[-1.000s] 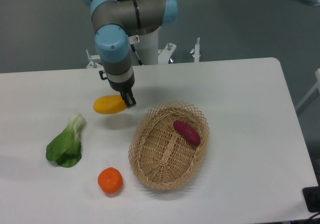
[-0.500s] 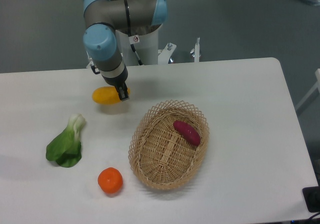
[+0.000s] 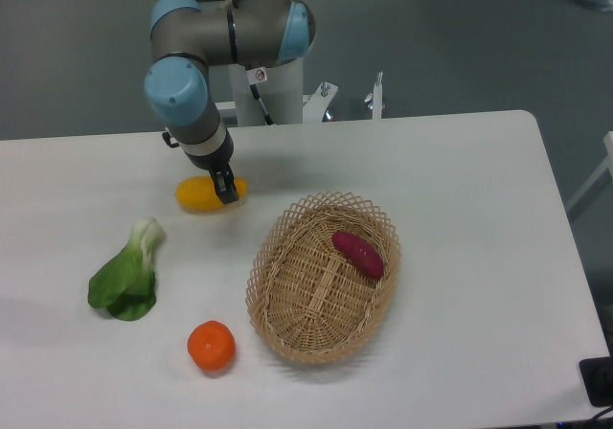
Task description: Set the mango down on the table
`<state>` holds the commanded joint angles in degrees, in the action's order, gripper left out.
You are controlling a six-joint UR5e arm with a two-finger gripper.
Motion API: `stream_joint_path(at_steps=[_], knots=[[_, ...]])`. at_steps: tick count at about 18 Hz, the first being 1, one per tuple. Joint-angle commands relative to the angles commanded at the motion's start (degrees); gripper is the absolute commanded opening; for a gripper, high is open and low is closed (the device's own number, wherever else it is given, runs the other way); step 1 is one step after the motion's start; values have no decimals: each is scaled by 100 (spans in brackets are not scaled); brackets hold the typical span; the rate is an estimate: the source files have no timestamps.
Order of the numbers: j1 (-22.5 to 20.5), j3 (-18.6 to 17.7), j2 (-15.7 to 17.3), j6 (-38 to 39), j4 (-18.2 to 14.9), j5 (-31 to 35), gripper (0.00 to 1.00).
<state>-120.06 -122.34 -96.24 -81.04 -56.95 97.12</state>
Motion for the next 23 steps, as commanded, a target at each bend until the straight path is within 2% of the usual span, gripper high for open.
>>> stream_joint_path(at_steps=[4,6,8,12,18,23], knots=[[0,61,-17,0,0,35,100],[-17,210,-26,-9,-26,35,100],[-157,342,-26,-9,-96,44,100],[-720,623,-18,-88,-175,17,100],[-1423,1343,-158,-324,-615,-26,100],[-1828,2020,-597,-395,-676,-44,100]])
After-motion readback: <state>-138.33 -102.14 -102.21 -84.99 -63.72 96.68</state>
